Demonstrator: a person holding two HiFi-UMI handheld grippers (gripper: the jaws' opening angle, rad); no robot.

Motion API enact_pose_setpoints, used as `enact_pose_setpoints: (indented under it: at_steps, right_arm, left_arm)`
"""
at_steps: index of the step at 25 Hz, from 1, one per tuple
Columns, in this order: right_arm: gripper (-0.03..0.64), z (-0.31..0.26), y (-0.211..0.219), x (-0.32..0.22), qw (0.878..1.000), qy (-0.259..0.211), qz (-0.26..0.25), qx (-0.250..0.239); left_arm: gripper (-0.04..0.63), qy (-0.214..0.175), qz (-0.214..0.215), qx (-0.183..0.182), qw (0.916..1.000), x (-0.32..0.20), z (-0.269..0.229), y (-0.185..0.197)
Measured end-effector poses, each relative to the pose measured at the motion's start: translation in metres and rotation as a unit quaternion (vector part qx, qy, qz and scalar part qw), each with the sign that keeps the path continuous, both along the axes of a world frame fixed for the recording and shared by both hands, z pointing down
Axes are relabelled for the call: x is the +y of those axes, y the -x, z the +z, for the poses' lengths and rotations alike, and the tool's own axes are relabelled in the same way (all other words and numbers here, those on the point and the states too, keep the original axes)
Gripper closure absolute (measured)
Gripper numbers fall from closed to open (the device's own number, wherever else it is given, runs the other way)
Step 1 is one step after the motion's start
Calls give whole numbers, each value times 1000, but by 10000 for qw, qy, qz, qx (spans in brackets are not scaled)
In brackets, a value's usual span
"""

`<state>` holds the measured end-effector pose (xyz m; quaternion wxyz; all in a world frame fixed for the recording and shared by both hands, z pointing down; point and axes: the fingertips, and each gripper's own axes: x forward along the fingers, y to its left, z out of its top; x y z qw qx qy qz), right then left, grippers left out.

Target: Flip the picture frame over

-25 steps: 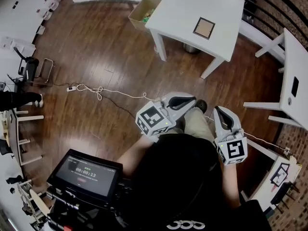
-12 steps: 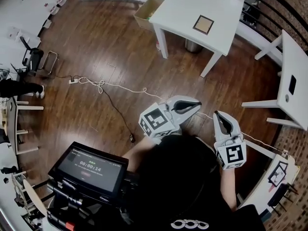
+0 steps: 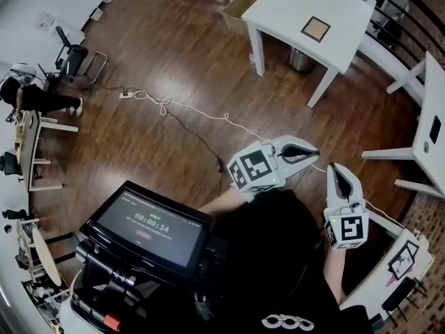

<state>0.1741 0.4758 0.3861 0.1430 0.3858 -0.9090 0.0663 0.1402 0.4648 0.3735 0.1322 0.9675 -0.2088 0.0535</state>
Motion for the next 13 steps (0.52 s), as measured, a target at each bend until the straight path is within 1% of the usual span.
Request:
enact_pose_setpoints:
  at_steps: [6,13]
  right_arm:
    - [624,5,-10,8,10000,64,20,32]
    - [624,5,-9,5,10000,71,39,20]
  left_arm:
    - [582,9,32,14,10000,7,0,-11]
    - [583,83,-2,-13,10000,7,5,-6]
